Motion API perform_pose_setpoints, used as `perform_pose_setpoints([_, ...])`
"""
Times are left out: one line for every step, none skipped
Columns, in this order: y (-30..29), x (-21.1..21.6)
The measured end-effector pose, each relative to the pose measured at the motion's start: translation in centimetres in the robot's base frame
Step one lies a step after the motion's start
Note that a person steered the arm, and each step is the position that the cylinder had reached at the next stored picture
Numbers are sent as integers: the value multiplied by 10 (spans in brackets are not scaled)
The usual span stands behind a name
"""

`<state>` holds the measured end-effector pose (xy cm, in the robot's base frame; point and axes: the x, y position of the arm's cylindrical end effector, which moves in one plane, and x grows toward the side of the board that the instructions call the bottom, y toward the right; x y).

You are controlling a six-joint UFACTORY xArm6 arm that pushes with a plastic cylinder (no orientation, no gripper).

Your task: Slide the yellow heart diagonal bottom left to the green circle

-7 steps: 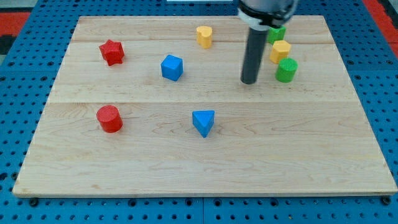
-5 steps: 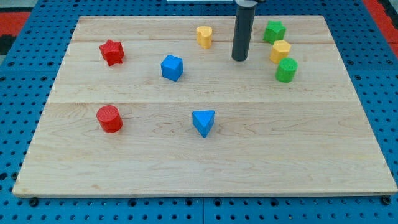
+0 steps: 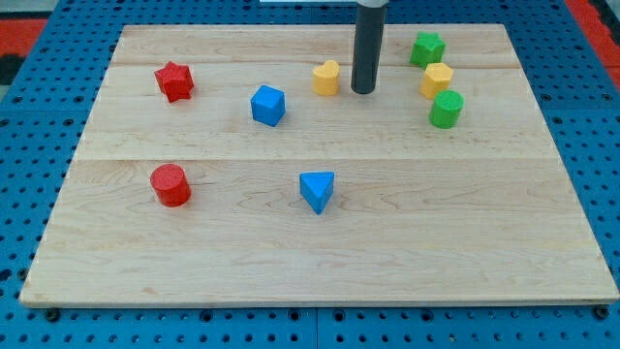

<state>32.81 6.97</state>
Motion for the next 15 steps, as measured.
perform_pose_setpoints([13,-36])
perform_pose_setpoints([-15,-43])
perform_pose_setpoints([-41,-43])
perform_pose_setpoints([-68,-43])
perform_pose_setpoints([-95,-36])
perform_pose_setpoints([-103,-15])
perform_pose_setpoints([-58,22])
perform_pose_setpoints([-39,52])
perform_pose_setpoints([-60,25])
perform_pose_setpoints([-86,72])
perform_pose_setpoints([-64,104])
perform_pose_setpoints([-2,86])
perform_pose_setpoints([-27,75])
perform_pose_setpoints([-18,52])
perform_pose_setpoints([-2,42])
